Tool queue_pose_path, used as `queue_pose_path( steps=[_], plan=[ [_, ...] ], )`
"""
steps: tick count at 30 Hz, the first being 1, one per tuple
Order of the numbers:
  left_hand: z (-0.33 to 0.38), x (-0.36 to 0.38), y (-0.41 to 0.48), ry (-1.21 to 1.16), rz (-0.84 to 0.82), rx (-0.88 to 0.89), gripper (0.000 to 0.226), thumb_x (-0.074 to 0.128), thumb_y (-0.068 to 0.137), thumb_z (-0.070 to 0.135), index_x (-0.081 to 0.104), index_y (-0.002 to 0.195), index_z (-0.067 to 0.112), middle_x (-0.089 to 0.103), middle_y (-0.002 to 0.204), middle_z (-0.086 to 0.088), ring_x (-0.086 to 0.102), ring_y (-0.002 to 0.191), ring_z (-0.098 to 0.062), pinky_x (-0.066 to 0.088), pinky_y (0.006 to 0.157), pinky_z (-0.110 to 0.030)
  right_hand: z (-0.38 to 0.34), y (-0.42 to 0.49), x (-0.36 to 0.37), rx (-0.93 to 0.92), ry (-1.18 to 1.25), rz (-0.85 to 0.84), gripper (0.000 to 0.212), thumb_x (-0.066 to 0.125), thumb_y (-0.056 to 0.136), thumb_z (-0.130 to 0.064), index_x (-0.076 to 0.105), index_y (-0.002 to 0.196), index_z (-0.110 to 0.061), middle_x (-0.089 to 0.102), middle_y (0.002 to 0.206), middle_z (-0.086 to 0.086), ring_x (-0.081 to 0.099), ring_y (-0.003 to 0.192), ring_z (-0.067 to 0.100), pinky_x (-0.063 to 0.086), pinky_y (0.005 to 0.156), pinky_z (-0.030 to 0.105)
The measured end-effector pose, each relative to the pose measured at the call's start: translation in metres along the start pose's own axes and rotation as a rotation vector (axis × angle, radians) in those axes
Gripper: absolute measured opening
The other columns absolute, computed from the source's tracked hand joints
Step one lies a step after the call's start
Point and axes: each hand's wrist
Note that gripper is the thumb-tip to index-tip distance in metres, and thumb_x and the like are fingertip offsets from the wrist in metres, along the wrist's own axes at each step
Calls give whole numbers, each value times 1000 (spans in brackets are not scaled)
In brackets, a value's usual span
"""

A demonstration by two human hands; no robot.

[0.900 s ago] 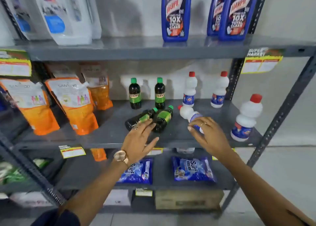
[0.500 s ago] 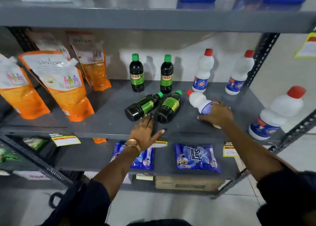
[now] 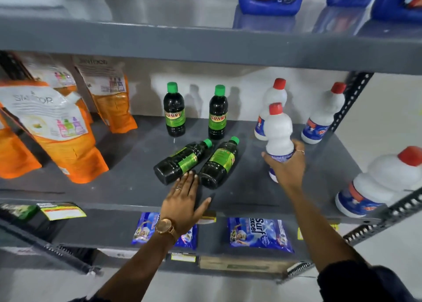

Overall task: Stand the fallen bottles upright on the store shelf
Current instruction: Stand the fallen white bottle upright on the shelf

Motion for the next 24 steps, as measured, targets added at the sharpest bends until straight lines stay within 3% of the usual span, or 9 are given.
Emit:
queue_pose_path(
  steps=[2, 7, 10, 14, 17, 21, 24],
  plan=[
    [0, 1, 0, 11, 6, -4, 78, 24, 89, 64, 31, 140, 4, 31, 148, -12, 23, 138, -20, 5, 113, -30, 3, 2, 9, 3, 122, 48, 75, 89, 58, -24, 46, 119, -13, 59, 108, -2, 59, 94, 14, 46, 75, 15],
    [1, 0, 1, 20, 7, -15, 76, 25, 90, 63, 34, 139, 7, 34, 147, -12, 26, 136, -20, 17, 112, -38, 8, -1, 20, 25, 215, 97, 88, 89, 60, -21, 35, 130, -12, 51, 121, -4, 54, 107, 14, 45, 84, 10],
    [1, 0, 1, 19, -4, -18, 77, 22, 89, 63, 35, 139, 6, 35, 147, -13, 29, 136, -23, 17, 112, -39, 15, -3, 19, 39, 224, 41, 89, 87, 63, -16, 34, 135, -11, 50, 125, -4, 51, 111, 13, 44, 79, 2],
    [1, -1, 1, 9, -11, -18, 79, 17, 89, 65, 36, 139, 6, 36, 147, -13, 29, 136, -24, 17, 113, -39, 32, -6, 13, 112, 179, -87, 78, 76, 73, -2, 35, 138, -10, 51, 135, 7, 50, 118, 22, 46, 96, 30],
    [1, -2, 1, 1, -5, -18, 81, 15, 88, 65, 35, 139, 6, 35, 147, -13, 29, 137, -23, 18, 113, -38, 34, -10, 9, 139, 152, -94, 69, 74, 74, 0, 42, 135, -8, 54, 132, 9, 52, 112, 19, 42, 92, 28],
    [2, -3, 0, -7, -6, -15, 82, 13, 88, 66, 32, 140, 6, 34, 148, -13, 28, 137, -24, 18, 113, -38, 29, -14, 9, 104, 90, 26, 73, 85, 65, -22, 48, 128, -14, 57, 120, -3, 54, 103, 12, 44, 87, 22],
    [2, -3, 0, -10, -7, -16, 81, 14, 88, 66, 31, 141, 7, 33, 148, -13, 27, 137, -24, 15, 113, -37, 29, -13, 13, 132, 53, 73, 84, 88, 57, -36, 45, 125, -16, 54, 127, 4, 53, 107, 15, 48, 90, 28]
  ],
)
Point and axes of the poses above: each hand's wrist, its own y-axis towards the middle knuckle, its own x-axis out of the palm, z = x × y
